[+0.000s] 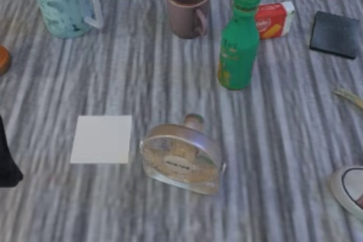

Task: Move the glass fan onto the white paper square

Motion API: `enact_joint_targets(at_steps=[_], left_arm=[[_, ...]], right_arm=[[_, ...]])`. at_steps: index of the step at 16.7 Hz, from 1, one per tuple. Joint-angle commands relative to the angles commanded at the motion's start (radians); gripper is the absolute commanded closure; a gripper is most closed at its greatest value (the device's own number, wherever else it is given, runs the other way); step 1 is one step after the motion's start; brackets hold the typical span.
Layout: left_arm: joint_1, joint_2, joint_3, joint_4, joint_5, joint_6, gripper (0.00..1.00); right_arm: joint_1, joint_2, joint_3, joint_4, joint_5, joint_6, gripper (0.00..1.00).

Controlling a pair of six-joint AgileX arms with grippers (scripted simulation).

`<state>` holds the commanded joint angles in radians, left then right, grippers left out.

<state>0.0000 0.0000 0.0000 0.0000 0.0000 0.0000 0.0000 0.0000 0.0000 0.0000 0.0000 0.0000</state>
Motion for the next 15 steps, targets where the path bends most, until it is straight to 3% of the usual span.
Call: enact_joint_targets(at_steps=[7,15], left_arm=[[-0.068,0.147,0.124,-0.127,0.024,0.098,0.0],[-0.317,0.724,0.715,-0.587,0.099,0.448,0.0]], right_arm=[[0.0,0.0,0.0,0.0,0.0,0.0,0.0],[0.0,0.0,0.0,0.0,0.0,0.0,0.0]])
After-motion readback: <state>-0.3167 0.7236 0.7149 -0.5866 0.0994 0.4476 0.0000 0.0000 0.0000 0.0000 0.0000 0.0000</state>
